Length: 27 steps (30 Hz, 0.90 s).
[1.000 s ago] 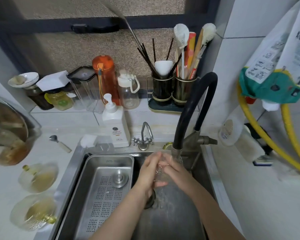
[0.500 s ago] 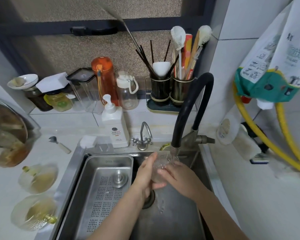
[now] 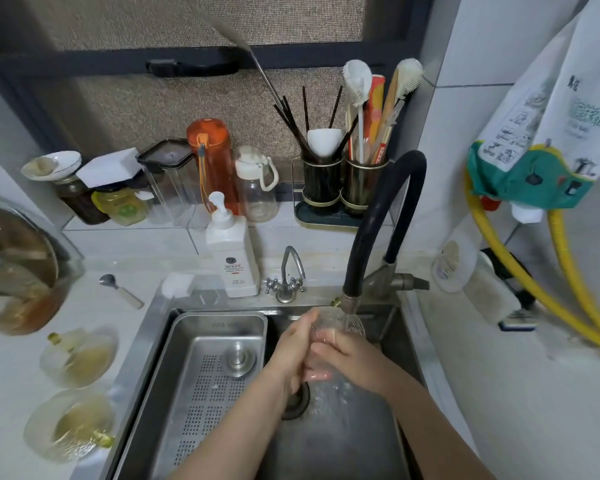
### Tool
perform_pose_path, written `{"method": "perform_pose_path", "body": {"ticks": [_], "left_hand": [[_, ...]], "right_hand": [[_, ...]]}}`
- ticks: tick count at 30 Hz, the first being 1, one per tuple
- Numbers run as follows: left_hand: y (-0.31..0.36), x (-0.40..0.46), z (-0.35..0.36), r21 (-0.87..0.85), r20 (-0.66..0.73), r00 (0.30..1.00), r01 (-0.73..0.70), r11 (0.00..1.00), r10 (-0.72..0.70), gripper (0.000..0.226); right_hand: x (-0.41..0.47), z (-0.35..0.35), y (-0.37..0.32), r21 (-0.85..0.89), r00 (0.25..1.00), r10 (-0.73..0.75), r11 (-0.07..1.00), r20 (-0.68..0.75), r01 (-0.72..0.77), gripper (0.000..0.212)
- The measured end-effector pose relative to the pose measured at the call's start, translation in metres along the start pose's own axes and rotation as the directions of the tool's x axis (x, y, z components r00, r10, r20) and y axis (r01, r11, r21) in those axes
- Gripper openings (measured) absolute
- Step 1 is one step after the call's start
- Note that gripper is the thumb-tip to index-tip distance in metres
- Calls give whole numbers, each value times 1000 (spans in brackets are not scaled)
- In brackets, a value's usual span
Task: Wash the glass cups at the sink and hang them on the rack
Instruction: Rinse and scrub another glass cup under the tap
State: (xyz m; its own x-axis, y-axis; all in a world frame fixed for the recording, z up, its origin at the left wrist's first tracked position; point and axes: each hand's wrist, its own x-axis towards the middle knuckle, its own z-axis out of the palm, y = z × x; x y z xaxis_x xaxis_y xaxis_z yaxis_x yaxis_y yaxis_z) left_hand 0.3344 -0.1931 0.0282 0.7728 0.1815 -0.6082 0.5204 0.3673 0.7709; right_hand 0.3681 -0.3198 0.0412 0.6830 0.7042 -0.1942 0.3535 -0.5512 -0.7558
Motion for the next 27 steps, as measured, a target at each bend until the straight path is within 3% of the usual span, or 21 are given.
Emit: {"method": "perform_pose_path", "body": {"ticks": [2, 3, 5, 7, 8, 10, 12, 14, 18, 20, 23, 25, 27], "left_hand": [[-2, 1, -2, 5, -4, 1000, -2, 1000, 2, 39], [-3, -1, -1, 8, -12, 1000, -13, 1000, 13, 40], [-5, -1, 2, 17, -13, 999, -30, 999, 31, 44], [-4, -1, 1, 19, -11, 999, -40, 999, 40, 45], [-2, -2, -2, 20, -16, 999, -35, 999, 35, 44], [0, -2, -8, 33, 3, 1000, -21, 999, 21, 50], [-1, -2, -12, 99, 63, 997, -61, 993, 55, 64], [-5, -6, -11, 137, 134, 983, -142, 980, 124, 67], [-15, -17, -2, -98, 174, 950, -246, 964, 260, 55], [-14, -17, -3, -134, 128, 957, -243, 961, 260, 46], [-10, -15, -10, -86, 98, 973, -202, 976, 210, 44], [-13, -16, -8, -58, 122, 973, -190, 980, 196, 48], [-18, -20, 1, -41, 139, 963, -226, 973, 230, 50]], "right_hand": [[-5, 2, 8, -219, 997, -36, 976, -72, 19, 43], [-6, 4, 7, -248, 988, -87, 967, -126, 53, 47], [-5, 5, 5, -107, 973, -120, 989, -195, 101, 41], [-4, 3, 1, 133, 995, -64, 988, -73, 74, 33], [-7, 3, 0, 171, 999, -47, 984, 15, 43, 33], [-12, 2, 6, 40, 997, -33, 999, 75, 30, 33], [-15, 1, 11, -7, 999, -48, 999, -5, 48, 31], [-14, -3, 7, 147, 990, -18, 988, -140, 38, 23], [-6, -5, -12, 443, 952, 147, 896, -269, -13, 16], [-9, -3, -11, 379, 973, 94, 926, -213, -7, 26], [-15, 1, 4, 52, 999, -35, 998, -39, 37, 32], [-11, -4, 2, 146, 989, 36, 989, -143, -15, 19], [-6, -7, 2, 261, 946, 124, 964, -300, -44, 21]]}}
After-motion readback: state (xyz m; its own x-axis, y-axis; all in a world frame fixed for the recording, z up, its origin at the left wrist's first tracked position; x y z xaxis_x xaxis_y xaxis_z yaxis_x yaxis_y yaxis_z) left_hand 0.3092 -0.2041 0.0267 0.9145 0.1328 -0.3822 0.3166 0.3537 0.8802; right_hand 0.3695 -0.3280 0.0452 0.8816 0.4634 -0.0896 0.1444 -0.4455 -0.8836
